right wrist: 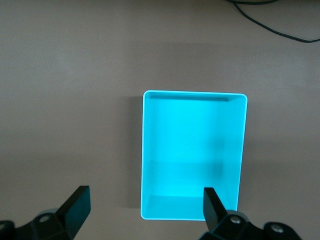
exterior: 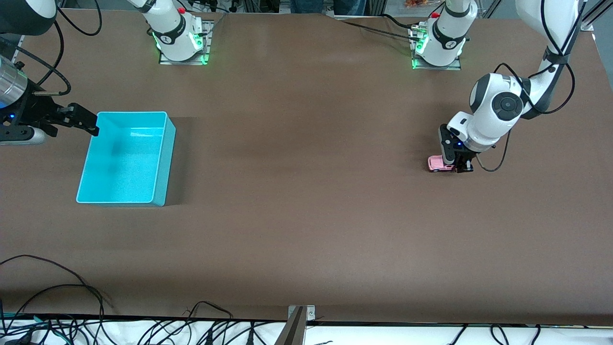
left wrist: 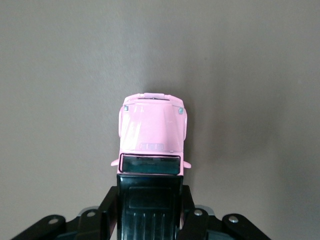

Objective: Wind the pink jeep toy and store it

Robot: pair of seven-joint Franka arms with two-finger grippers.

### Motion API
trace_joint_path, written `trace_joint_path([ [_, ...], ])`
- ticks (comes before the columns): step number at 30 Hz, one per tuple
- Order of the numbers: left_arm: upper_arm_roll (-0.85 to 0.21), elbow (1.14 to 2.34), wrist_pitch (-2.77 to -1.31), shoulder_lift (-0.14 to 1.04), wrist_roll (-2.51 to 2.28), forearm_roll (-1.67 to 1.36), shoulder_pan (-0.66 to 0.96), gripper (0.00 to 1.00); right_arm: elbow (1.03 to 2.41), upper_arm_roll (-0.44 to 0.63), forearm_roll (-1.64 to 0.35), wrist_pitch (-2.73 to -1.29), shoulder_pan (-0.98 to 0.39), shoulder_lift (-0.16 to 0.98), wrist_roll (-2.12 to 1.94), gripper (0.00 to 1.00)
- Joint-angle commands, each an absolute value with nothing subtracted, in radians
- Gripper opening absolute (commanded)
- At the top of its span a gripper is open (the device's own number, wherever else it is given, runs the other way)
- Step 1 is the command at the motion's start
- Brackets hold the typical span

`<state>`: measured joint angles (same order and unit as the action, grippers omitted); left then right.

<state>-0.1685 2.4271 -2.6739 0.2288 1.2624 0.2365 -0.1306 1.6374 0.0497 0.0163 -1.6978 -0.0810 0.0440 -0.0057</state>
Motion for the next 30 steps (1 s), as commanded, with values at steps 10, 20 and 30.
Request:
trace_joint_path([
  [10,-0.163,2.421,-2.674,0.304,1.269,0.25,-0.123,0.0,1.614,0.051,0.003,-1.69,-0.077,0.054,-0.021,1.0],
  [20,-0.149,2.398,-2.675,0.354,1.278,0.255,-0.123,0.0,1.614,0.052,0.003,-1.69,-0.077,0.055,-0.021,1.0],
  [30,-0.06,2.396,-2.7,0.373,1.354,0.258,-0.123,0.0,1.614,0.051,0.003,-1.69,-0.077,0.055,-0.021,1.0],
])
